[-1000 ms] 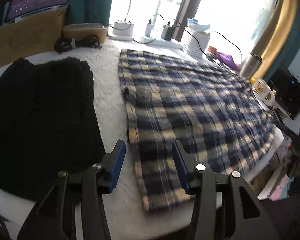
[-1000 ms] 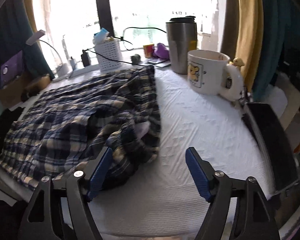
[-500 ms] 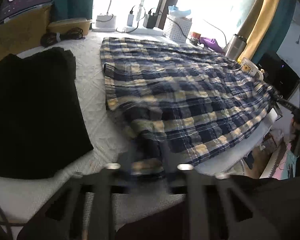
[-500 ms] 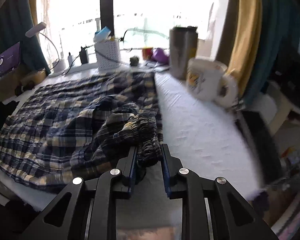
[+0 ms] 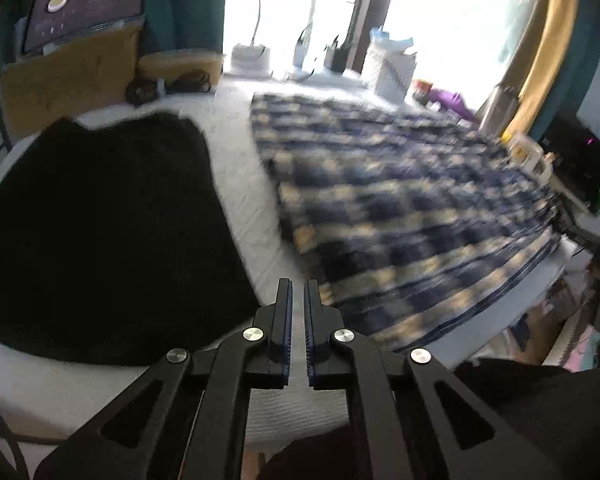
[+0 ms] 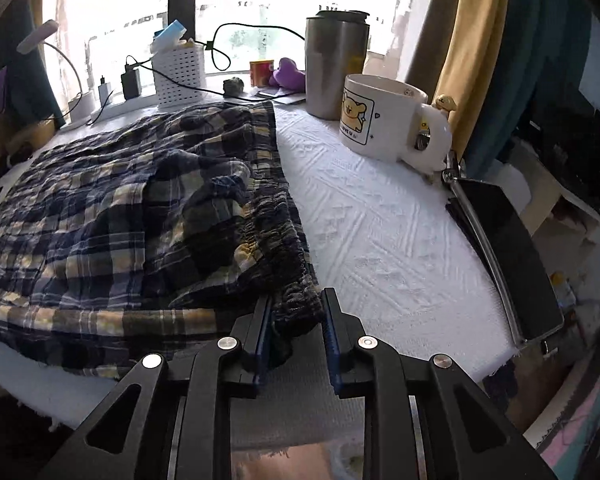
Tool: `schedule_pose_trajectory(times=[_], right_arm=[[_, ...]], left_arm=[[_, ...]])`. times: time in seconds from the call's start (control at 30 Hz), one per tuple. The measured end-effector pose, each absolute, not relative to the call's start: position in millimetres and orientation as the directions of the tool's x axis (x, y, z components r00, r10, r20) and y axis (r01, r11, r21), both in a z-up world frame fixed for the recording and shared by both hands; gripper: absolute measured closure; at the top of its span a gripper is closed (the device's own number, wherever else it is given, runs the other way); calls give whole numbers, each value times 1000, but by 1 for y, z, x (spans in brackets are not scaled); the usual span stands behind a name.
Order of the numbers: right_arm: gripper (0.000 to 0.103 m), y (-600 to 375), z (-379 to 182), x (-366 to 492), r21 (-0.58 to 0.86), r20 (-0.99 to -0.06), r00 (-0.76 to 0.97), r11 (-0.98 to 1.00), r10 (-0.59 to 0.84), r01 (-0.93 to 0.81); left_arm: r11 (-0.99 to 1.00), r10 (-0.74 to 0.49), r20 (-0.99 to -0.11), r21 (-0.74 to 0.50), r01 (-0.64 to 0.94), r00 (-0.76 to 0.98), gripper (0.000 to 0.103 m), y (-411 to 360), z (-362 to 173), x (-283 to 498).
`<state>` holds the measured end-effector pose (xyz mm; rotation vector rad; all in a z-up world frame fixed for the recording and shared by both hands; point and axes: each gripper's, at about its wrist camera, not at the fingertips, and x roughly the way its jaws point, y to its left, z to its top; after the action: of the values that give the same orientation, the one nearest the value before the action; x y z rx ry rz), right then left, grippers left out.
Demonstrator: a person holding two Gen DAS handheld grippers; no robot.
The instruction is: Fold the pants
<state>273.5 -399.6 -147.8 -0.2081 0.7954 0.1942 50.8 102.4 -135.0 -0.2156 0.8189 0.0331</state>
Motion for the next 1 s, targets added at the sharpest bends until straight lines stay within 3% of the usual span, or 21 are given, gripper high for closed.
schedule_pose_trajectory(times=[0.07, 0.1, 0.17, 0.23, 0.37, 0.6, 1.0], right_arm=[[35, -399, -139, 269, -139, -697, 712, 959, 83, -248], [30, -399, -134, 266, -141, -682, 726, 958, 89, -250], [27, -401, -128, 262, -145, -668, 738, 957, 92, -250], [27, -403, -123, 257, -148, -658, 748, 957, 92, -248], [27, -400, -115, 239, -153, -641, 757, 946, 127, -288], [27, -362, -122, 203, -189, -650, 724, 873, 233, -450], [27, -265, -157, 148, -258, -697, 603, 650, 387, -715]], left_arm=[[982, -62, -708, -167, -82, 704, 93, 94, -127, 49], [983, -85, -699, -175, -55, 710, 87, 88, -124, 49], [981, -140, -688, -196, 3, 712, 49, 75, -123, 50], [977, -188, -680, -202, 65, 709, 40, 58, -122, 52], [968, -251, -715, -169, 186, 653, 40, 26, -132, 56], [971, -203, -795, -91, 219, 571, 40, 13, -154, 61], [991, -131, -778, -102, 82, 614, 40, 41, -158, 64]])
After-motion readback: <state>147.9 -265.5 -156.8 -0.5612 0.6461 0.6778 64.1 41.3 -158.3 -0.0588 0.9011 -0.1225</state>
